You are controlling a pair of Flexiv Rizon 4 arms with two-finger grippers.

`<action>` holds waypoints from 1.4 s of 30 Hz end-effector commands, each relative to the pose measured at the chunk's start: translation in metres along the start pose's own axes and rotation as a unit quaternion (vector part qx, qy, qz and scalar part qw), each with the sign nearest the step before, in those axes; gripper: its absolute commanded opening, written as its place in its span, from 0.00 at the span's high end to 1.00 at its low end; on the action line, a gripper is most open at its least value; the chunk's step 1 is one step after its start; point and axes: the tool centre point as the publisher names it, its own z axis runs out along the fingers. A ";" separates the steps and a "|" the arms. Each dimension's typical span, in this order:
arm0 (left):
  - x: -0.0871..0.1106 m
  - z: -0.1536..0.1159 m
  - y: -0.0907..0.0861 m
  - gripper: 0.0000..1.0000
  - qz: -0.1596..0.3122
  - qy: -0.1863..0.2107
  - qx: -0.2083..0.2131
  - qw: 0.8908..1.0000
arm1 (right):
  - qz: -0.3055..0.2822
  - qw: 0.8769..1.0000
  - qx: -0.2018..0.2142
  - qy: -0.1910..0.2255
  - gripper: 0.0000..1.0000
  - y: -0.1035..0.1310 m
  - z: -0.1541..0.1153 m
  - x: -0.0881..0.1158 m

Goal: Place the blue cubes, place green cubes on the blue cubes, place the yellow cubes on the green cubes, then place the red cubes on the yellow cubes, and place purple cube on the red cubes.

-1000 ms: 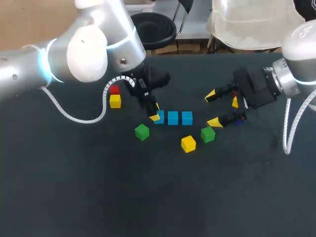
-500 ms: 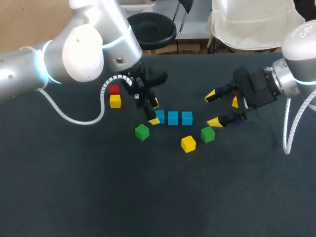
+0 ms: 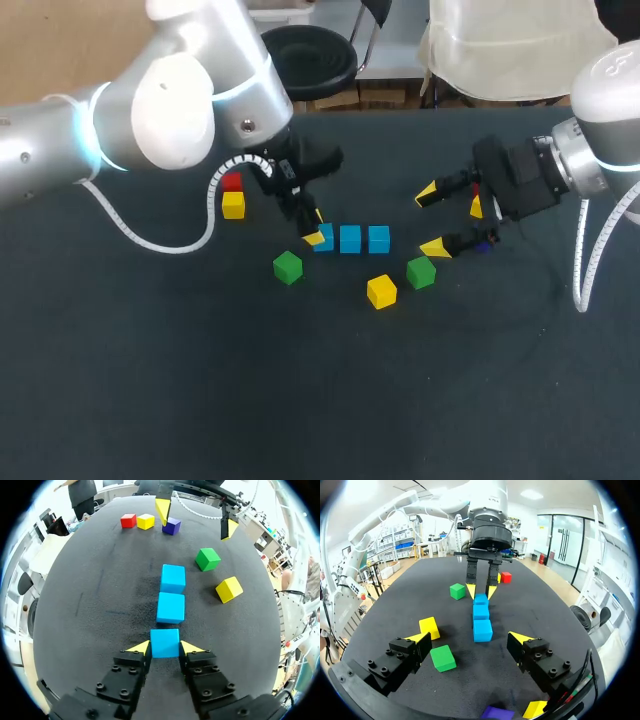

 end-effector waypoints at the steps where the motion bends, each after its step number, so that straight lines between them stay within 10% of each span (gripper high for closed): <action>1: 0.000 -0.005 -0.004 1.00 0.005 -0.001 -0.005 1.000 | -0.001 1.000 0.000 -0.001 0.00 0.000 0.000 0.000; 42: 0.000 -0.007 -0.010 1.00 0.038 0.013 -0.001 0.999 | -0.001 1.000 0.000 -0.001 0.00 0.000 0.000 0.000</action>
